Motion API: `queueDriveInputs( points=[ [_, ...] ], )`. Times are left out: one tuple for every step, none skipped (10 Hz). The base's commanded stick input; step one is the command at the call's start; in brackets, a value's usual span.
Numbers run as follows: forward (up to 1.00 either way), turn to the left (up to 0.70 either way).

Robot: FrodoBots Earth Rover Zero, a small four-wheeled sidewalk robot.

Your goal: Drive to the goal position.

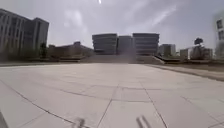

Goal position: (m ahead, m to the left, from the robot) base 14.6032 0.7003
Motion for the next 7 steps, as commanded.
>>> queueDriveInputs(
  points=[
    [0.7,0.0],
    [0.7,0.0],
    [0.7,0.0],
    [0.7,0.0],
    [0.7,0.0],
    [0.7,0.0],
    [0.7,0.0]
  ],
)
